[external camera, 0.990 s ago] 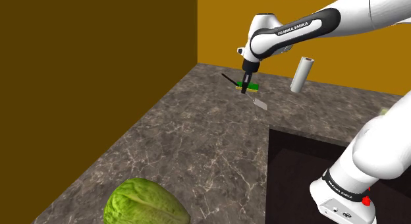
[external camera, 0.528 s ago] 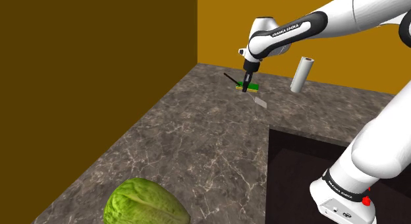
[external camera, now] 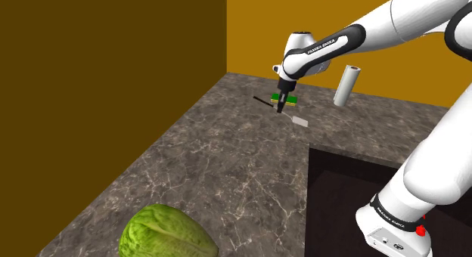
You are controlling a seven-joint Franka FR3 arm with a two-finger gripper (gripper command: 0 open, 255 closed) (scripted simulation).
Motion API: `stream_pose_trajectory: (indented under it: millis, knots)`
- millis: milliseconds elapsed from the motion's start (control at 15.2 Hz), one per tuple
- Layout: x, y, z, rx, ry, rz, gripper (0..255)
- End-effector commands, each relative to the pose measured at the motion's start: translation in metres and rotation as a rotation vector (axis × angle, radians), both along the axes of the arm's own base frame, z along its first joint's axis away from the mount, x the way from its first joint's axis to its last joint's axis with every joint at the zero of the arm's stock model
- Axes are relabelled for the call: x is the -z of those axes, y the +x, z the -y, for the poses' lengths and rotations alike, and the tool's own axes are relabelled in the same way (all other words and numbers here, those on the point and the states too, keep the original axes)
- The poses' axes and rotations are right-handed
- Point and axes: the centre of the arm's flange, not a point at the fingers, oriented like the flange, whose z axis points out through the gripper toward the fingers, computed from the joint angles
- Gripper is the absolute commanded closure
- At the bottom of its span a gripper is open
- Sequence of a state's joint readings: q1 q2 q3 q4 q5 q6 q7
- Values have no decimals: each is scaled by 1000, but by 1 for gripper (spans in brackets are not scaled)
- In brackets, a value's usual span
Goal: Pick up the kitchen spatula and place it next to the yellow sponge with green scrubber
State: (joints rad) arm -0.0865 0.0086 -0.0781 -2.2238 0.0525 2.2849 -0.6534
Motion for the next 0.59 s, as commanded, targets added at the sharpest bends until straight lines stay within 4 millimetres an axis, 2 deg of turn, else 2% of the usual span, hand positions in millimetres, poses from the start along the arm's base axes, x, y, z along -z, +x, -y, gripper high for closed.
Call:
stream_pose_trajectory:
  millis: [0, 198, 528]
  knots:
    - [10, 0, 0, 0, 0, 0, 255]
    - [25, 0, 0, 0, 0, 0, 255]
    - [25, 0, 0, 0, 0, 0, 255]
